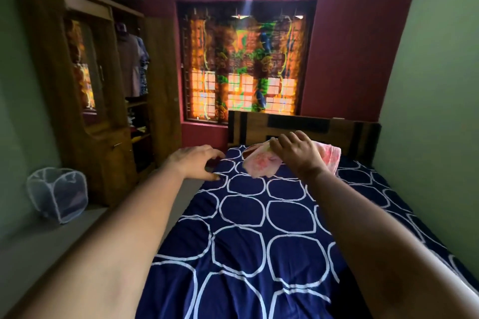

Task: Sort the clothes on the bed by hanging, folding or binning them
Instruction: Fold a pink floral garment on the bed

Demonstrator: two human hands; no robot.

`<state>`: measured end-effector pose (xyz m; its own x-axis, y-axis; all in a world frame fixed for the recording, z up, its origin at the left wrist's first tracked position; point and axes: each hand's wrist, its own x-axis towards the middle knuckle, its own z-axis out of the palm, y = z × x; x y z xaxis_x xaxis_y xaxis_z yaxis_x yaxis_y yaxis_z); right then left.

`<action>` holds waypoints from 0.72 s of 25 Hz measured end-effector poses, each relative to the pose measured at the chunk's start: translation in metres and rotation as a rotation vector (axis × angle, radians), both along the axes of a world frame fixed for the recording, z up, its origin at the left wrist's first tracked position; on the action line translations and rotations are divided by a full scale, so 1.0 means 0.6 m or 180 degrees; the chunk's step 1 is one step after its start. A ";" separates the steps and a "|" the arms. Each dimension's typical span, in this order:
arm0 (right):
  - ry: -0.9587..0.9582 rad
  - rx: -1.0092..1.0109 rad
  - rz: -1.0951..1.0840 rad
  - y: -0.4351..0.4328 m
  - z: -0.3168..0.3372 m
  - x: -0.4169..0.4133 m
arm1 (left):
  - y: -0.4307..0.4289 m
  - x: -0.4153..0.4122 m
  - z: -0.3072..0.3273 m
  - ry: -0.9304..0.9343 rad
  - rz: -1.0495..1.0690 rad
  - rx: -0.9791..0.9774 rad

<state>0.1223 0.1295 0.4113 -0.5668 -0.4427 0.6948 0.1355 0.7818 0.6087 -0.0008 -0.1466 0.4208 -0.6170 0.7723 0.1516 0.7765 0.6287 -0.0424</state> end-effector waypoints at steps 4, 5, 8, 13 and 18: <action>-0.0829 -0.0621 -0.0314 0.003 0.025 -0.032 | -0.004 0.006 -0.001 -0.0404 0.0544 -0.0157; -0.1212 -0.1100 -0.0435 0.000 0.032 -0.045 | -0.006 0.011 -0.003 -0.0471 0.0670 -0.0226; -0.2803 -0.2020 -0.0650 -0.010 0.031 -0.081 | -0.018 0.035 -0.023 -0.0773 0.1000 -0.0294; -0.4610 -0.3095 0.0081 -0.075 -0.029 -0.117 | -0.104 0.063 -0.059 -0.1019 0.1649 -0.0385; -0.5665 -0.3368 0.0379 -0.195 -0.056 -0.147 | -0.234 0.107 -0.086 -0.1290 0.2162 -0.0194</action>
